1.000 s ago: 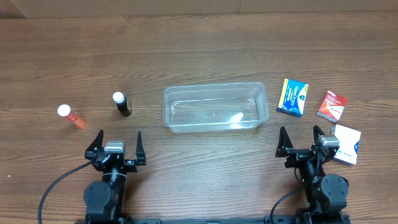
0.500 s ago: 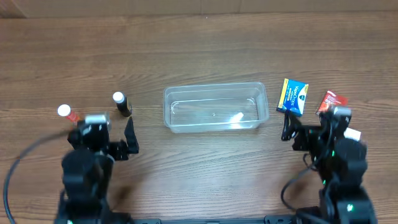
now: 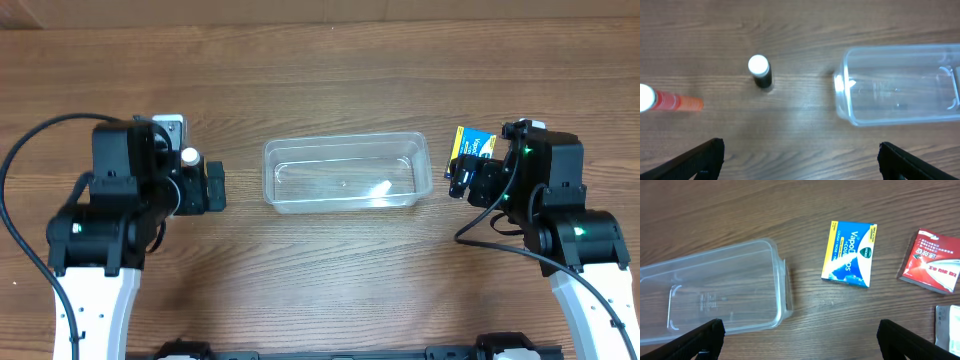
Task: Pack container
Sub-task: 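Move the left gripper over the dark bottle and grasp its cap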
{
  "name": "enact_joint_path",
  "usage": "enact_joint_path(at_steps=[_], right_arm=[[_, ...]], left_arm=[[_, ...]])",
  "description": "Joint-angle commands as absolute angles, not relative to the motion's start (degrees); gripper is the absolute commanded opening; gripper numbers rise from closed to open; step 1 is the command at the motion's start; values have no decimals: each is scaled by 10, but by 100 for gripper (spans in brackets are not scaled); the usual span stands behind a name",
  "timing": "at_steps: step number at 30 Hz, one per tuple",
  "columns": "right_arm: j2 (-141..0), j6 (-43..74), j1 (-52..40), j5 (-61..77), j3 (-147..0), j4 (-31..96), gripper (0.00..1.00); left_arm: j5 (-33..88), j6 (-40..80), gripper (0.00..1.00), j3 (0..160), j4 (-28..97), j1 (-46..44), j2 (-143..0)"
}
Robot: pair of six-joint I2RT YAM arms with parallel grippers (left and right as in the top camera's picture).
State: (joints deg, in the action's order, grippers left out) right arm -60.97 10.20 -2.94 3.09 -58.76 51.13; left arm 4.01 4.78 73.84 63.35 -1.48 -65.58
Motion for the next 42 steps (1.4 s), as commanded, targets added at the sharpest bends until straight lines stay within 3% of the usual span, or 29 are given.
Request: enact_joint_path(at_steps=[1, 7, 26, 39, 42], right_arm=[[-609, 99, -10, 25, -611, 520, 100], [-609, 105, 20, 28, -611, 522, 100], [-609, 105, 20, 27, -611, 522, 100], [-609, 105, 20, 27, -611, 522, 100], [-609, 105, 20, 27, -611, 522, 100]], left_arm=[[54, 87, 100, 813, 668, 22, -712], [54, 92, 100, 846, 667, 63, -793], [54, 92, 98, 846, 601, 64, -1055], [53, 90, 46, 846, 580, 63, -1070], [54, 90, 44, 846, 581, 63, -1070]])
